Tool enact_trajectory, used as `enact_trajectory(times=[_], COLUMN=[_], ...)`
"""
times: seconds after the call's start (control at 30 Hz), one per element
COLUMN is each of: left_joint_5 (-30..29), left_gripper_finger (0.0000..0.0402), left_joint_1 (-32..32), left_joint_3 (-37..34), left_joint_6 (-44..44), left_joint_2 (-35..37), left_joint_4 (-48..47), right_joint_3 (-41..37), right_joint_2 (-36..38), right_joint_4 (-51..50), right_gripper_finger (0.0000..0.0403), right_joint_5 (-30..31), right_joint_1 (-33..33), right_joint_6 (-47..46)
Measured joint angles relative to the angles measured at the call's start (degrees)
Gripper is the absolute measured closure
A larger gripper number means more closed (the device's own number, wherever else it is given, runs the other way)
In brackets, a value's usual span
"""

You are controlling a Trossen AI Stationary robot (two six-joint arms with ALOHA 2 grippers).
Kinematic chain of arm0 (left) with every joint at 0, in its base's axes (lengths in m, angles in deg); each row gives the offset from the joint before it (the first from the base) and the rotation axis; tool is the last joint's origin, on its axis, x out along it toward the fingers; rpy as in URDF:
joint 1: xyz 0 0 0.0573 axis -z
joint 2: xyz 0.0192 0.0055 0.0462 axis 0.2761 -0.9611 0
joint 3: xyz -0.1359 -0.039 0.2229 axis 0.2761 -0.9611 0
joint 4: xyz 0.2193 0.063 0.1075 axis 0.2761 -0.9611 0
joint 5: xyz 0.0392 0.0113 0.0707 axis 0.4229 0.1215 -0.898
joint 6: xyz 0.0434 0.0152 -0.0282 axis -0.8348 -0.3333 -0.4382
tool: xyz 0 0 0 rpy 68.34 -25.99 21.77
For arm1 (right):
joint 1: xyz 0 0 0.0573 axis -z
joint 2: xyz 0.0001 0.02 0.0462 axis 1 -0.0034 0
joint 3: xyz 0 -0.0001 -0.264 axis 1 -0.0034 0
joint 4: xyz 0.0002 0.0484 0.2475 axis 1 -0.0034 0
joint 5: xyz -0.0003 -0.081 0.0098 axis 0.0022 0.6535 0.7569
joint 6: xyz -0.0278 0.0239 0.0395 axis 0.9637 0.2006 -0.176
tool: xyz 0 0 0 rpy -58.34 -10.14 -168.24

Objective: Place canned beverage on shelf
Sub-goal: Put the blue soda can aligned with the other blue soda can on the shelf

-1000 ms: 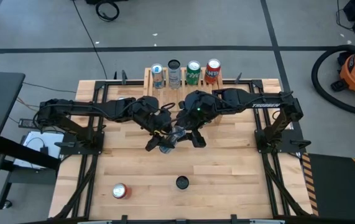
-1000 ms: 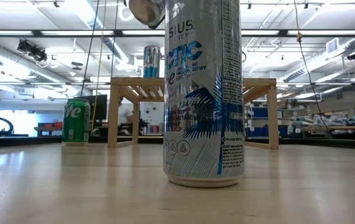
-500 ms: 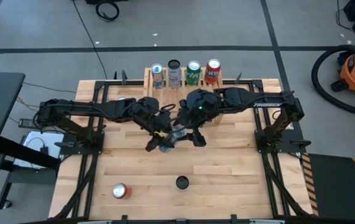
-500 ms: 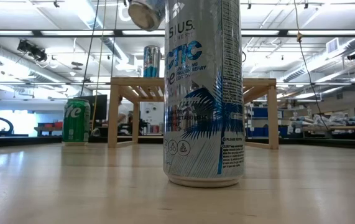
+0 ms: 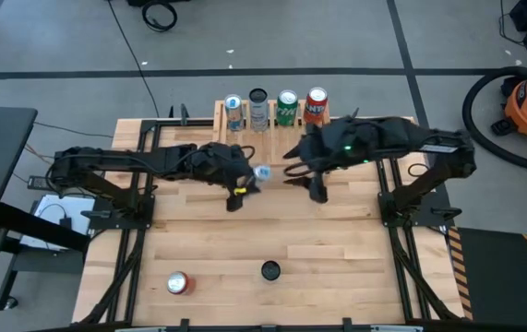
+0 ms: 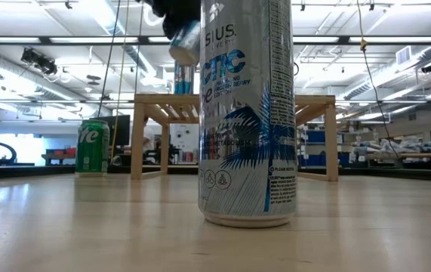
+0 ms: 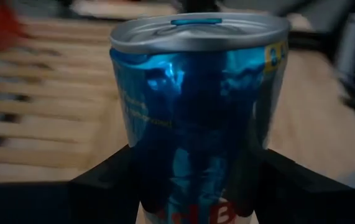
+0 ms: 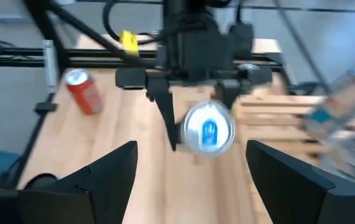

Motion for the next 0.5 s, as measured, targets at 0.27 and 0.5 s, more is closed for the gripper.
enact_trajectory(times=[0.27, 0.5], left_joint_5=[-18.01, -32.06], left_gripper_finger=[0.0171, 0.0170], left_joint_1=[0.04, 0.53], left_joint_3=[0.03, 0.03], left_joint_6=[5.74, 11.11], left_joint_2=[0.01, 0.01], left_joint_4=[1.03, 0.50], right_joint_3=[0.00, -0.02], right_joint_2=[5.50, 7.97], right_joint_4=[-1.59, -2.11], right_gripper_finger=[0.0094, 0.0094], right_joint_5=[10.20, 11.02], right_joint_1=[-3.88, -4.37], right_joint_6=[-0.04, 1.70])
